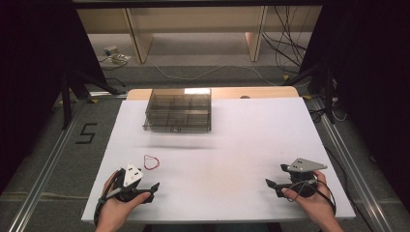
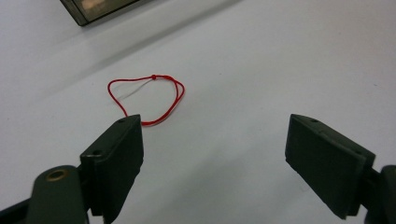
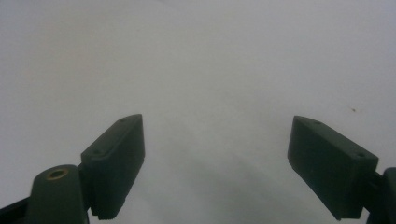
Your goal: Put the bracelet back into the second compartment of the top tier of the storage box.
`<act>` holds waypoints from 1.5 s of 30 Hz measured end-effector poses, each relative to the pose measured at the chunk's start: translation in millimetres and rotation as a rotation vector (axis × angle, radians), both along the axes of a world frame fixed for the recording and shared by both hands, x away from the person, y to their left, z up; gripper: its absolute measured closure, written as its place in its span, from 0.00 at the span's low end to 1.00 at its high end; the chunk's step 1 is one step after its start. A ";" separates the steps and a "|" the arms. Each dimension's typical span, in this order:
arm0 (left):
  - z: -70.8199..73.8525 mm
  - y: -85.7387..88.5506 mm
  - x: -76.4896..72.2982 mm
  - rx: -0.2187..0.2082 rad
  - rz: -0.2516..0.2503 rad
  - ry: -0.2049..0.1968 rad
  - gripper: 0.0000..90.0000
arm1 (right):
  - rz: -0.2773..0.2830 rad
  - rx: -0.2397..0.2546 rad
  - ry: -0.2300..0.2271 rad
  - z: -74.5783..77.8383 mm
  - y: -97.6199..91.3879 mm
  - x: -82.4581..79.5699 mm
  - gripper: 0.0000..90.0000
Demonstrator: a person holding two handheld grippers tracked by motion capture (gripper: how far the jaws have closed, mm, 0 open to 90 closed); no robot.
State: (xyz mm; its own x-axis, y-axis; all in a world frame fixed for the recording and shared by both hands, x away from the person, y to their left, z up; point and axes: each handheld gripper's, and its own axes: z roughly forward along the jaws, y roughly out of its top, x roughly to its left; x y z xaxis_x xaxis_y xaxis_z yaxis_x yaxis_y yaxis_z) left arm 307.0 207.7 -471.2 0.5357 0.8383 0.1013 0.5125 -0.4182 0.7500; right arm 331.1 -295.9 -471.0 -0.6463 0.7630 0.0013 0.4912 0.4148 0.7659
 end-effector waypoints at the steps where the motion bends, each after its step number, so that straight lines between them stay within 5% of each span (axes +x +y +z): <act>1: -0.2 0.0 0.7 0.003 -0.002 0.001 0.22 | 0.001 0.000 0.002 -0.5 -0.1 0.2 0.22; 12: 1.5 -0.5 11.5 0.005 0.050 0.007 0.32 | 0.008 -0.005 -0.004 -1.3 4.8 -0.2 0.22; 19: 1.2 13.5 36.8 -0.008 0.159 0.032 0.45 | 0.011 -0.008 -0.002 -1.7 7.3 -0.2 0.22; 28: -6.9 10.8 55.4 0.020 0.089 0.077 0.60 | 0.014 -0.011 -0.002 -1.9 7.4 -0.4 0.22; 40: -14.8 2.8 65.3 0.086 -0.006 0.092 0.64 | 0.015 -0.012 -0.001 -2.1 8.5 -0.5 0.22; 43: -17.0 5.2 67.3 0.083 -0.013 0.108 0.65 | 0.015 -0.012 0.000 -2.1 8.1 -0.5 0.22; 45: -18.5 10.3 69.9 0.036 -0.018 0.128 0.65 | 0.014 -0.013 0.002 -2.3 8.2 -0.4 0.22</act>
